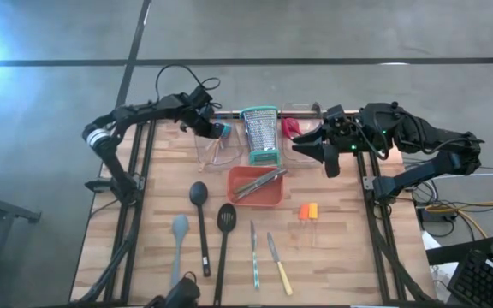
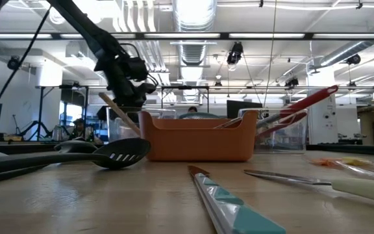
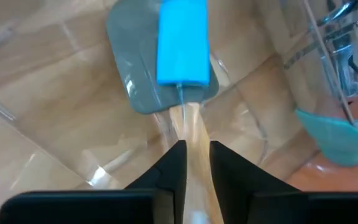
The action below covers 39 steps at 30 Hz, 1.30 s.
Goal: Pick & Place Kitchen Items
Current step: Put the blue spatula into the left transparent bin, then adjust the left transparent bin
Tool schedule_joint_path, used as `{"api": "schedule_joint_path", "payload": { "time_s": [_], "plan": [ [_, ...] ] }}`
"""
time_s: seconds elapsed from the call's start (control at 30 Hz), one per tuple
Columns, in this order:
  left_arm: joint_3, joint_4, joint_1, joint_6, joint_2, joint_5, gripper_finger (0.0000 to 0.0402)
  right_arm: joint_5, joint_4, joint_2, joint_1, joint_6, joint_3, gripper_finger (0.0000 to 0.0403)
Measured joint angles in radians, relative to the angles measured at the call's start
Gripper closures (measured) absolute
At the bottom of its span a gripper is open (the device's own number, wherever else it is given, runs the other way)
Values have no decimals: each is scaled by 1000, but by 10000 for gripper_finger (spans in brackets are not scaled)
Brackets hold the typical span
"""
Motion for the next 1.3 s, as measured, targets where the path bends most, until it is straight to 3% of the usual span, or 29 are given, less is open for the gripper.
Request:
{"api": "schedule_joint_path", "payload": {
  "time_s": [0.33,0.7,1.0,1.3],
  "plan": [
    [70,-25,7,79,-27,-2,331,-1,-10,0,0,0,-1,283],
    [202,-138,-26,83,-197,-18,337,-2,-17,0,0,-32,-1,277],
    [196,-196,-247,82,-426,-153,382,0,-19,0,-17,-46,-2,283],
    [108,-220,-565,143,-496,-235,397,24,-19,0,-30,-54,-2,302]
  ]
}}
